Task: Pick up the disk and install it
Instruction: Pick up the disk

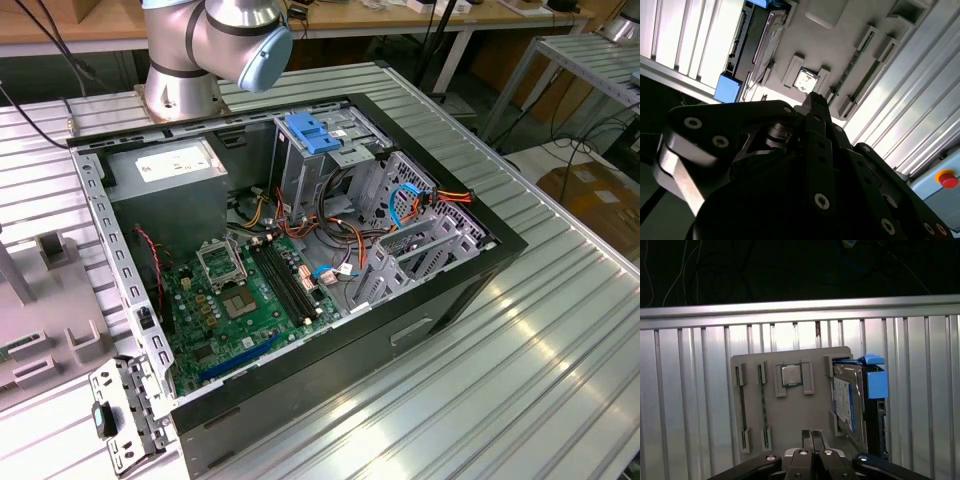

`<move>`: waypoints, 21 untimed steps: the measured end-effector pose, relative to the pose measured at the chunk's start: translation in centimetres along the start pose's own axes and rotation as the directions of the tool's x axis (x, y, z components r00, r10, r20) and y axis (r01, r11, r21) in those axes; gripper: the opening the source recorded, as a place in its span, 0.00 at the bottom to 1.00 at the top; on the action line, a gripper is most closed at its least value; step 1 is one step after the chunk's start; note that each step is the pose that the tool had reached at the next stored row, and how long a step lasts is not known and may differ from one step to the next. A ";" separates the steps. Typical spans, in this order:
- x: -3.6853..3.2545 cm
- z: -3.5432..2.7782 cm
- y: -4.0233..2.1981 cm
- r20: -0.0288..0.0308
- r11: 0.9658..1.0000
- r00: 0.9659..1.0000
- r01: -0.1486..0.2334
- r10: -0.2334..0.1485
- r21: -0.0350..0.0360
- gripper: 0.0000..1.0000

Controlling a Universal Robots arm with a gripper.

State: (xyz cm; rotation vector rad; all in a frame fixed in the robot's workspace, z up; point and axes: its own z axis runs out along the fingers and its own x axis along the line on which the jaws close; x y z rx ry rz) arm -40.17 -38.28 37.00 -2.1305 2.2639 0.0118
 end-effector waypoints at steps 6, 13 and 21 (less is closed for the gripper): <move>0.00 0.00 0.00 0.000 1.000 1.000 0.000 0.000 0.000 0.29; 0.00 0.00 0.00 0.000 1.000 1.000 0.000 0.000 0.000 0.48; -0.40 0.11 0.04 0.000 1.000 1.000 0.000 0.000 0.000 0.48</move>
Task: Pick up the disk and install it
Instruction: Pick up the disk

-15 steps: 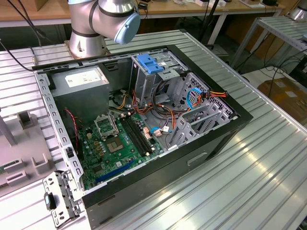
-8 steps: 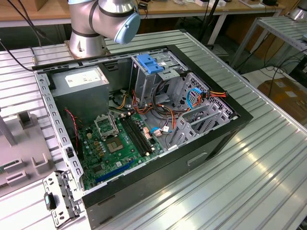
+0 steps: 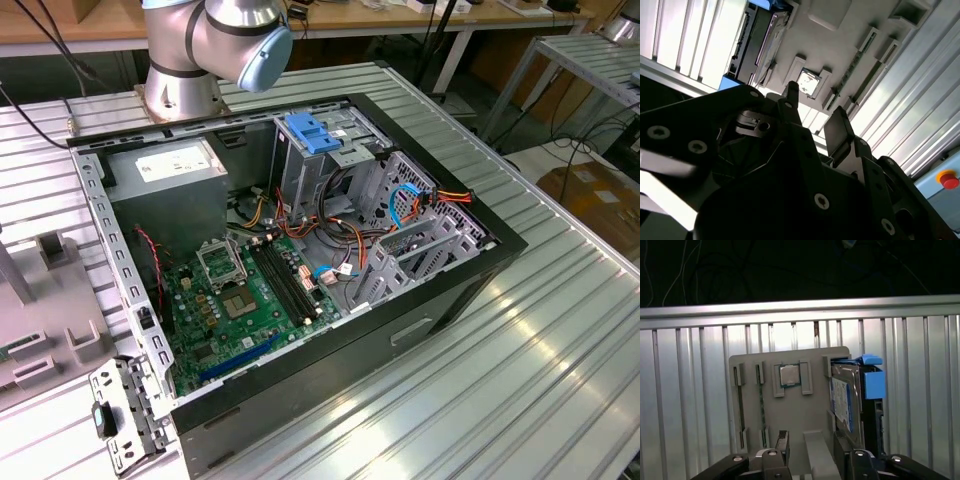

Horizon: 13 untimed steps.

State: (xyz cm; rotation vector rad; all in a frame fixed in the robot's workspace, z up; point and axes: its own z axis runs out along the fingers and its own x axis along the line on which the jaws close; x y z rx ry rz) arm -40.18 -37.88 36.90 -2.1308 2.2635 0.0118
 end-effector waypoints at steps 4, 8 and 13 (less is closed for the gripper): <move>-0.45 0.08 0.03 0.000 1.000 1.000 0.000 0.000 0.000 0.48; -0.97 0.17 0.06 0.000 1.000 1.000 0.000 0.000 0.000 0.48; -2.03 0.32 0.13 0.000 1.000 1.000 0.000 0.000 0.000 0.48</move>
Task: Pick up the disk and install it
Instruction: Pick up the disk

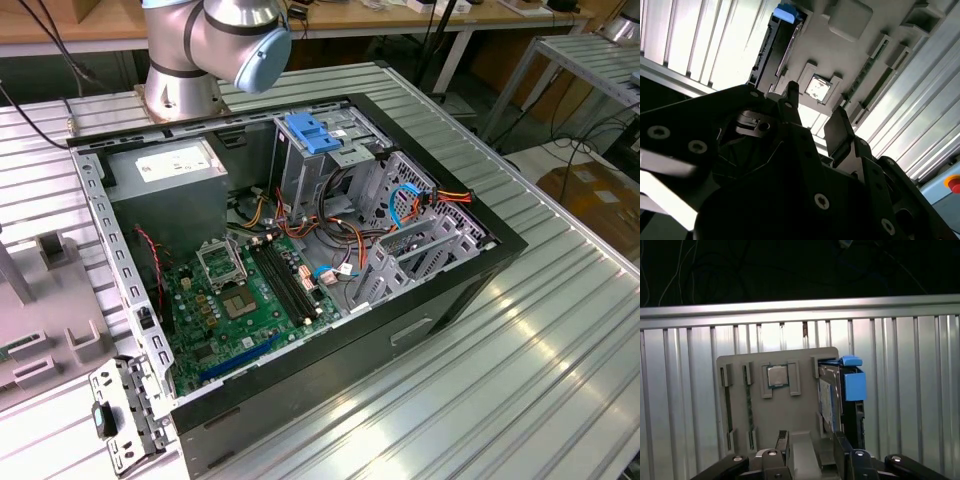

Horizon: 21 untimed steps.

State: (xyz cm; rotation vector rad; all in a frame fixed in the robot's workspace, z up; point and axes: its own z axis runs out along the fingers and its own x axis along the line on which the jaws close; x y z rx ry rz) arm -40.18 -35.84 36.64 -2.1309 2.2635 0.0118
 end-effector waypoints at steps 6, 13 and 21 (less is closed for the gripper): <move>-1.12 0.23 0.13 0.000 1.000 1.000 0.000 0.000 0.000 0.48; -1.91 0.53 0.68 0.000 1.000 1.000 0.000 0.000 0.000 0.48; -2.40 1.27 1.57 0.017 0.999 0.999 0.041 -0.041 -0.002 0.48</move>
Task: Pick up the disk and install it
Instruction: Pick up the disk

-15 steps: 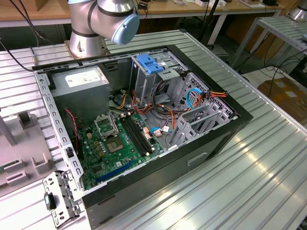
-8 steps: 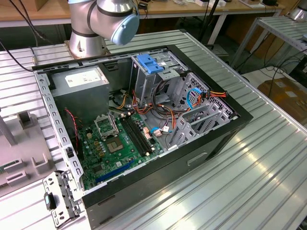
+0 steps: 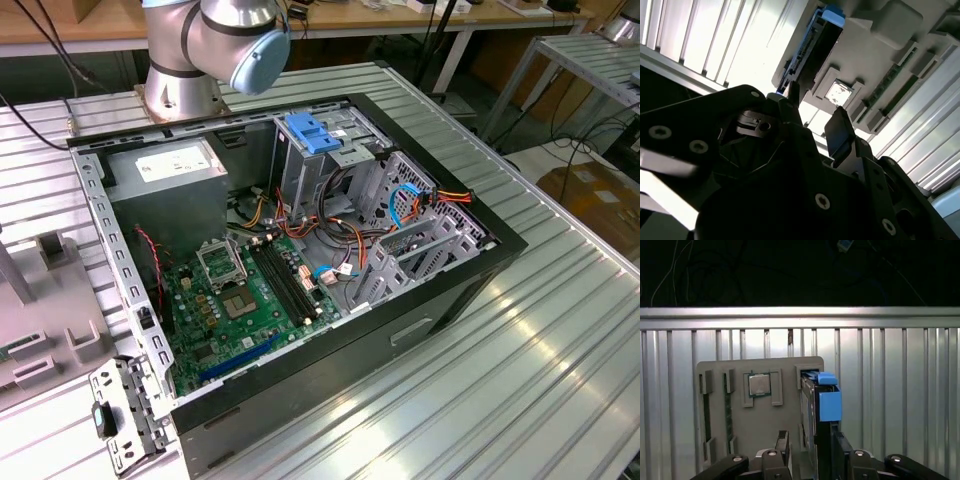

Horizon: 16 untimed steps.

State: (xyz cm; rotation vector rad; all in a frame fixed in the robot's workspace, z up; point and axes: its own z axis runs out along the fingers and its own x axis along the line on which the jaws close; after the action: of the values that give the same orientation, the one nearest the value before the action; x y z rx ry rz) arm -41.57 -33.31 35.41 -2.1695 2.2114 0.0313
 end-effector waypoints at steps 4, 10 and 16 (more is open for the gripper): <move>-0.84 0.63 0.34 0.009 1.000 1.000 0.000 0.000 0.000 0.48; -0.94 1.72 1.55 0.012 1.000 1.000 0.001 -0.001 0.000 0.48; -0.89 3.06 1.59 0.012 1.000 1.000 0.010 -0.010 -0.001 0.48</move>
State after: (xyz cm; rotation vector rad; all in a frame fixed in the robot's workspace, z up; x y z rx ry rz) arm -43.09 -32.26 32.36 -2.1751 2.1938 0.0448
